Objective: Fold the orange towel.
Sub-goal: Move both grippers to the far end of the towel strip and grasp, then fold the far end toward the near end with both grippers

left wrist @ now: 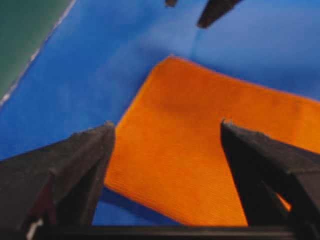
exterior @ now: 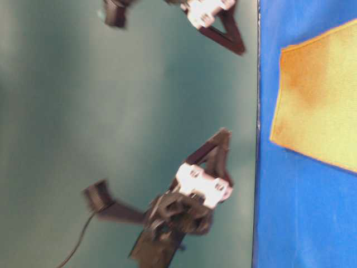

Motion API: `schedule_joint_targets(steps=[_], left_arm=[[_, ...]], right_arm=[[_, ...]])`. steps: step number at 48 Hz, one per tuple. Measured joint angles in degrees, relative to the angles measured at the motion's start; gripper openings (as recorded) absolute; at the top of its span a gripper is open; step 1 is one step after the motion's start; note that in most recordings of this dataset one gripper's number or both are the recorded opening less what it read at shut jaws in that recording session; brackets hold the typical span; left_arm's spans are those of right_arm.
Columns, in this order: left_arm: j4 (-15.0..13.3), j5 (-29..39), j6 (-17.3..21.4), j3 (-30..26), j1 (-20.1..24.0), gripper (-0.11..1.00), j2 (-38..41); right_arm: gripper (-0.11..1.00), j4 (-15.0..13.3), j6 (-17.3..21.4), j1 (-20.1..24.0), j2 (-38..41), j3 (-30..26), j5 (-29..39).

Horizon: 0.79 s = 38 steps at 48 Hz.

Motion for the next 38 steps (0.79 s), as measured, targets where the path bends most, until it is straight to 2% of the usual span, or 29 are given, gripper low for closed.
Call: schedule_joint_targets(steps=[10,19,23,26,30,33,38], left_arm=[[0.09,-0.09,0.0,-4.83,2.99,0.8,9.23],[0.09,-0.09,-0.09,-7.82,4.75,0.79,15.12],[0.09,-0.09,-0.09,-8.44,5.1,0.75,16.35],[0.0,-0.09,-0.09,-8.44,5.45,0.67,16.88],[0.0,-0.09,-0.26,-8.35,5.45,0.47,17.05],[0.09,-0.09,0.09,-8.17,5.45,0.29,17.05],[0.09,-0.18,0.62,-7.73,5.36,0.06,17.05]], right_arm=[[0.56,-0.09,0.0,-1.76,8.26,-2.99,-0.09],[0.55,-0.09,0.0,-2.29,11.87,-3.52,-0.26],[0.55,-0.09,0.0,-2.29,13.01,-3.96,-0.35],[0.53,-0.09,0.0,-2.37,13.54,-4.39,-0.44],[0.45,-0.09,-0.09,-2.37,14.15,-4.75,-0.53],[0.31,-0.26,-0.18,-2.2,14.15,-4.92,-0.53],[0.04,-1.32,-0.26,-2.11,14.33,-5.27,-0.79]])
